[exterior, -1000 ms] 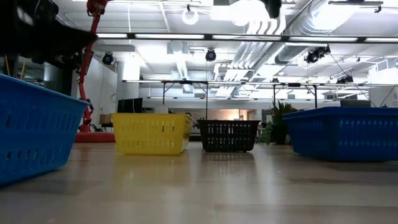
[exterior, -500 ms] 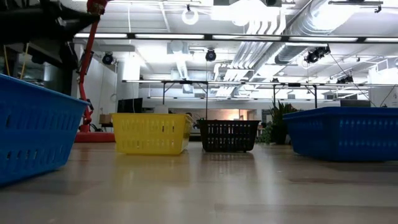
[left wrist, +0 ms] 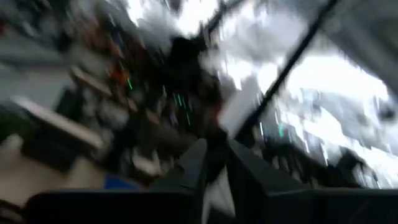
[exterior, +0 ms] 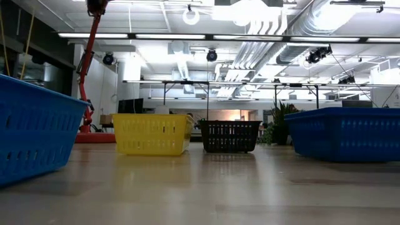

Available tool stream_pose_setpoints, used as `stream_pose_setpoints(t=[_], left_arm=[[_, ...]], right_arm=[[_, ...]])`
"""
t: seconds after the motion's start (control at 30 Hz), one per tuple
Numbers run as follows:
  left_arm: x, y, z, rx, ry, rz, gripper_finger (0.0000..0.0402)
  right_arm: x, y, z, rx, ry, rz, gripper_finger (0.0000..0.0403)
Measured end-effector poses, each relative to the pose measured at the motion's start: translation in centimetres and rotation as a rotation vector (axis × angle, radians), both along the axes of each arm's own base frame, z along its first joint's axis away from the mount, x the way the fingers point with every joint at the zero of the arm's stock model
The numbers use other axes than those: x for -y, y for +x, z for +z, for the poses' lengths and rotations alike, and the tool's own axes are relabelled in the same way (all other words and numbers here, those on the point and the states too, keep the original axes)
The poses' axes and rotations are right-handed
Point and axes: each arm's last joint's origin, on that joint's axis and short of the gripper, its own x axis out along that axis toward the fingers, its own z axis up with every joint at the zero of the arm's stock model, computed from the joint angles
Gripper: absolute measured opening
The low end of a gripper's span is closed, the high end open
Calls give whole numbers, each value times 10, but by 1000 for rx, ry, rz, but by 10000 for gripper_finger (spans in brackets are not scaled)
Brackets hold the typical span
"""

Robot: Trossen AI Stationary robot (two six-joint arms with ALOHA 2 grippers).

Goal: Stack baskets by color
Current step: Stack the bottom blue bin on the top blue bin

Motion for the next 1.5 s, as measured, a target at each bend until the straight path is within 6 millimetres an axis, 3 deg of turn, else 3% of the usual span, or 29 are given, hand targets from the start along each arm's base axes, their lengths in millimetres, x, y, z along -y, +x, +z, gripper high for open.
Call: stream_pose_setpoints(t=[0.2,0.33,0.43,0.63,0.87,1.03,1.33,1.5], left_arm=[[21,33,43,-300,7,-208,148],[47,49,52,-518,27,-340,201],[69,56,47,-684,64,-419,222],[103,68,6,-1020,161,-362,224],[134,92,-39,-1170,285,-187,223],[144,110,-78,-1305,370,-109,223],[148,128,-139,-1492,404,-201,223],[145,135,-154,-1542,401,-217,222]], right_arm=[[2,-20,10,21,10,4,220],[2,-27,12,26,25,40,220],[1,-28,13,27,32,75,220],[0,-28,10,-3,37,96,220],[0,-28,10,-6,20,93,220],[1,-28,8,-23,-8,78,220],[1,-28,7,-39,-13,54,220],[1,-28,7,-39,-11,52,220]])
